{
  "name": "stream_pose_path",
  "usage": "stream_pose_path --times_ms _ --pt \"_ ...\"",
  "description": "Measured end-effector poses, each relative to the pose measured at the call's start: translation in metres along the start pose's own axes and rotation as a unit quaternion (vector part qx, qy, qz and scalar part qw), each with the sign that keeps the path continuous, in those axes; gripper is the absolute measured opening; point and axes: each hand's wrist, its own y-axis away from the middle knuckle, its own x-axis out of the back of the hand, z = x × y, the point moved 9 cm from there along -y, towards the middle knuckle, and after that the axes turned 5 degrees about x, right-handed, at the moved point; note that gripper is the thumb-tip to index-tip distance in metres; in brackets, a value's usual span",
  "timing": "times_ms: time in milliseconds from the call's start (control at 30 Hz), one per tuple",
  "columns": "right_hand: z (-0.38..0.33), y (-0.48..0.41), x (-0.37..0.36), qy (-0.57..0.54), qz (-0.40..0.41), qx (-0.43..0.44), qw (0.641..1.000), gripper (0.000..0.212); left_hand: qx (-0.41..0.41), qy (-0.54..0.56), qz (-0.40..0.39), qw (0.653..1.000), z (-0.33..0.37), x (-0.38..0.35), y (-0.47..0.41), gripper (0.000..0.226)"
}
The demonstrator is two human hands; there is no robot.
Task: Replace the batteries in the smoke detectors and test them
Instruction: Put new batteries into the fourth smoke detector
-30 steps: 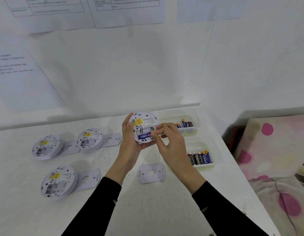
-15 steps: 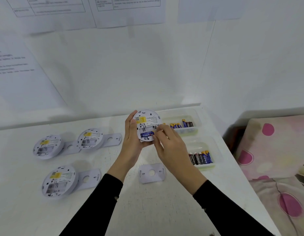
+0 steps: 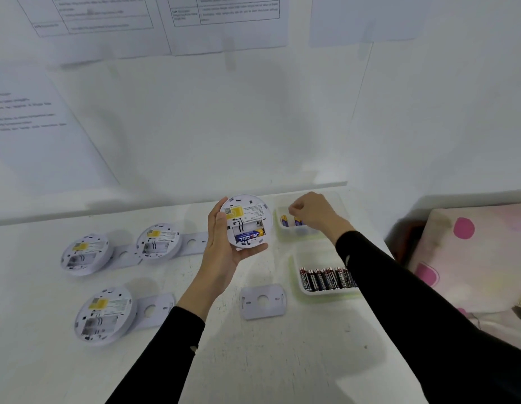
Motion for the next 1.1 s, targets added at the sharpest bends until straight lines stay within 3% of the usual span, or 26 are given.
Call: stream_pose_path --times_ms 200,367,467,533,600,700,800,933,1100 --pt "-0.006 -0.016 -0.026 0.085 -0.073 0.005 0.994 0.023 -0.006 0.003 0.012 1.0 0.004 0.007 0.0 0.039" --pt "-0.001 -0.019 -0.029 0.095 -0.083 0.001 0.992 0.008 -0.002 0.004 0.008 1.0 0.003 0.007 -0.002 0.038" --pt "-0.001 -0.016 -0.028 0.068 -0.072 0.019 0.995 0.015 -0.001 0.001 0.008 1.0 0.002 0.006 -0.003 0.037" --pt "-0.003 -0.01 -0.021 0.02 -0.044 0.026 0.998 0.011 -0.001 -0.003 0.008 1.0 0.002 0.006 -0.004 0.034" --pt "-0.01 0.002 -0.004 -0.076 0.037 0.037 0.996 0.008 -0.001 -0.003 0.007 1.0 0.001 0.005 -0.005 0.033" --pt "-0.031 0.046 0.031 -0.229 0.205 0.089 0.947 0.005 0.001 -0.002 0.009 1.0 0.0 0.006 -0.006 0.035" --pt "-0.059 0.099 0.043 -0.311 0.276 0.163 0.895 0.005 0.004 -0.005 0.011 1.0 -0.003 0.006 -0.006 0.038" --pt "-0.091 0.137 0.032 -0.273 0.289 0.288 0.871 0.009 0.001 -0.007 -0.006 1.0 -0.005 -0.002 -0.004 0.037" --pt "-0.112 0.149 0.008 -0.118 0.291 0.412 0.855 0.009 0.007 -0.017 -0.022 1.0 -0.009 -0.01 0.0 0.039"
